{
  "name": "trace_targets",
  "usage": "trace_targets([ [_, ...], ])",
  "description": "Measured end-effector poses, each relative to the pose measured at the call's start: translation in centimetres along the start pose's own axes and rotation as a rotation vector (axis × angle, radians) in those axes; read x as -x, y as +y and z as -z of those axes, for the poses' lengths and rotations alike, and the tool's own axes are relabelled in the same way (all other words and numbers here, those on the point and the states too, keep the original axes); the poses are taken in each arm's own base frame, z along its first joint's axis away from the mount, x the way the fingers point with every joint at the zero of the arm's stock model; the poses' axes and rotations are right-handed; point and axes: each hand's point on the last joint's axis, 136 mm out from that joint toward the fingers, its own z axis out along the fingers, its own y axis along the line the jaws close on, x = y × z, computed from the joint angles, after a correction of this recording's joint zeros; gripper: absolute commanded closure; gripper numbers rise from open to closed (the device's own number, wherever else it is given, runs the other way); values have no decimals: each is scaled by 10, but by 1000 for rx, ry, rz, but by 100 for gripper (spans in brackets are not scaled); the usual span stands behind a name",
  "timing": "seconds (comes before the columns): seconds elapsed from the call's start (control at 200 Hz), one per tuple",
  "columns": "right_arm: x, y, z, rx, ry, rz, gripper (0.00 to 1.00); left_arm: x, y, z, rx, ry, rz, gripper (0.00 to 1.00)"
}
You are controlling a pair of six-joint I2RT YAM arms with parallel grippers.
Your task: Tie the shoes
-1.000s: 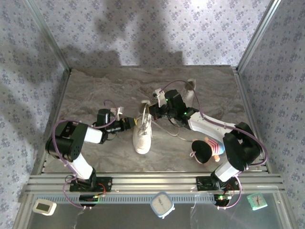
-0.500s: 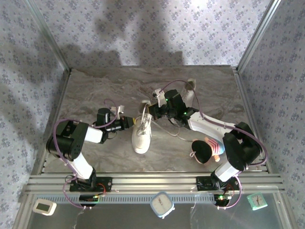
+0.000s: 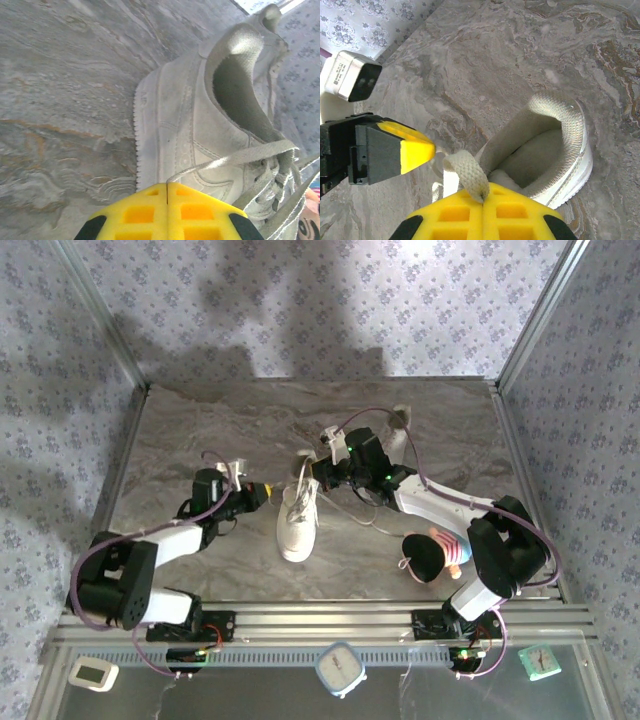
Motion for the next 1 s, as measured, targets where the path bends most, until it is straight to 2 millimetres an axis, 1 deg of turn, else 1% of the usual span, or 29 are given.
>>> trace_targets([
  [0.075,0,0,0,1,0,0,100,-1,4,5,35,-9,-1,100],
  [0.215,0,6,0,9,18,12,100,-11,12,15,100,-8,7,100],
  [0.3,2,17,-3,28,38,45,100,-12,12,22,123,-17,3,100],
  [0.39,6,31,-8,47,62,90,100,-8,10,30,147,-44,-4,100],
  [0.465,7,41,-14,50,85,127,87,-5,12,37,174,-65,-5,100],
  [0.535,5,45,-18,37,106,153,72,-4,14,42,198,-74,-3,100],
  [0.595,1,45,-18,20,123,175,65,-5,16,45,212,-74,-1,100],
  [0.66,-3,41,-16,-8,139,189,59,-7,19,46,229,-67,3,100],
  [0.695,-5,38,-14,-26,148,194,54,-9,20,46,236,-61,5,100],
  [0.76,-8,32,-6,-53,147,205,52,-12,23,47,248,-52,10,100],
  [0.914,-18,23,31,-90,119,200,55,-14,29,48,278,-47,15,100],
  [0.999,-25,13,40,-93,104,176,57,-17,33,48,295,-38,17,100],
])
